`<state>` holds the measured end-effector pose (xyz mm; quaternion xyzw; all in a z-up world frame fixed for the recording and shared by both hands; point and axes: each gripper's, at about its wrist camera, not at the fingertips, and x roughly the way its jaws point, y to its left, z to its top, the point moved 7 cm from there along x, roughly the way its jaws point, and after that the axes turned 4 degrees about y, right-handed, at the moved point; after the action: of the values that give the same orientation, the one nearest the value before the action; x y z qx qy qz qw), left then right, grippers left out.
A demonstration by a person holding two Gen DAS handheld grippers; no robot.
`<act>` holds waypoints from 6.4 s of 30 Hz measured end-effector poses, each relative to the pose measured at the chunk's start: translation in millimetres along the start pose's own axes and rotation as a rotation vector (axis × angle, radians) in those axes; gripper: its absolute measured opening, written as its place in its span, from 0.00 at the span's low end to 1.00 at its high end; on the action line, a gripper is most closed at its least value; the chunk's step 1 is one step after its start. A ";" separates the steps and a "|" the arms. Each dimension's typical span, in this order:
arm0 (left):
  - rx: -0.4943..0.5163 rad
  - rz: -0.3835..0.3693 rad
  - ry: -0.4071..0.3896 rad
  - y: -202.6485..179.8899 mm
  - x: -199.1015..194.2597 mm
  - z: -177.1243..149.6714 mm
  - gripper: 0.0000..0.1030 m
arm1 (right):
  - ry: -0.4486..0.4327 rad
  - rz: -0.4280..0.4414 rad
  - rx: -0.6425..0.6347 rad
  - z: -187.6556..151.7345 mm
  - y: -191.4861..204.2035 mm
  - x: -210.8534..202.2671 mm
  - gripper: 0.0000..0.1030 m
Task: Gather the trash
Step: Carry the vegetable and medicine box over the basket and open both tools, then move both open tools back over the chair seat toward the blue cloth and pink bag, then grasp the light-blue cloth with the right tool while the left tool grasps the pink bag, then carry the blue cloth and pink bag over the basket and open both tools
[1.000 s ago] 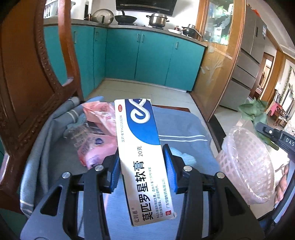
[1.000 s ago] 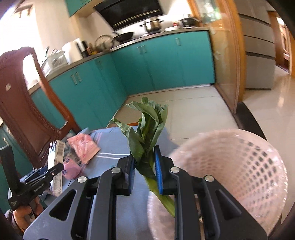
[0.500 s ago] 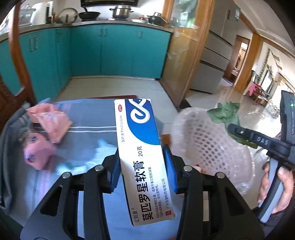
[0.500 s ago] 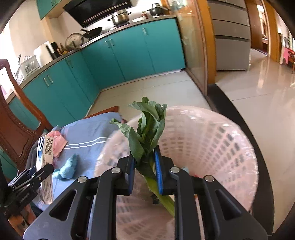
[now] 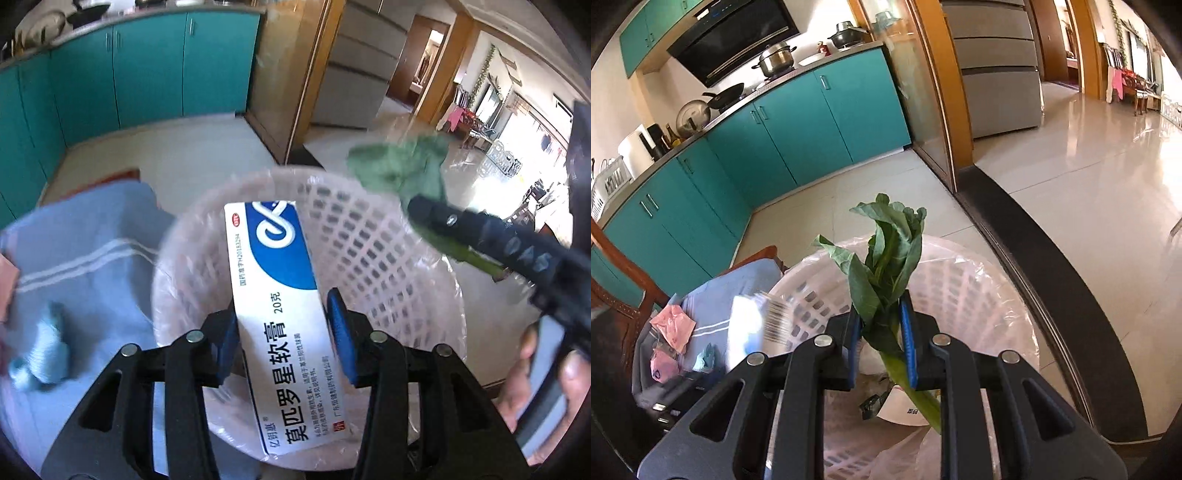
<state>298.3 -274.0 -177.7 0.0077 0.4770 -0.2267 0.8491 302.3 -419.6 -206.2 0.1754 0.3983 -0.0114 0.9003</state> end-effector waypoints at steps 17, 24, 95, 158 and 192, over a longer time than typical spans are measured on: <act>-0.158 0.202 -0.125 108.9 -73.2 10.9 0.77 | 0.001 0.074 -0.022 5.6 43.6 5.8 0.62; -0.335 0.426 -0.214 231.0 -141.0 12.3 0.82 | 0.090 0.127 -0.361 -33.6 144.0 32.9 0.67; -0.345 0.275 -0.005 298.8 -92.8 -96.8 0.59 | 0.287 0.214 -0.427 -97.4 255.5 122.7 0.41; -0.326 0.303 0.039 294.9 -80.0 -108.1 0.60 | 0.323 0.107 -0.605 -130.1 270.9 140.2 0.53; -0.255 0.399 -0.156 276.9 -119.1 -90.2 0.54 | 0.178 0.197 -0.573 -104.2 279.8 98.1 0.38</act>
<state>281.5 40.1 -186.2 -0.0230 0.4240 0.0078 0.9053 339.8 -111.6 -255.8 -0.0476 0.4436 0.2038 0.8715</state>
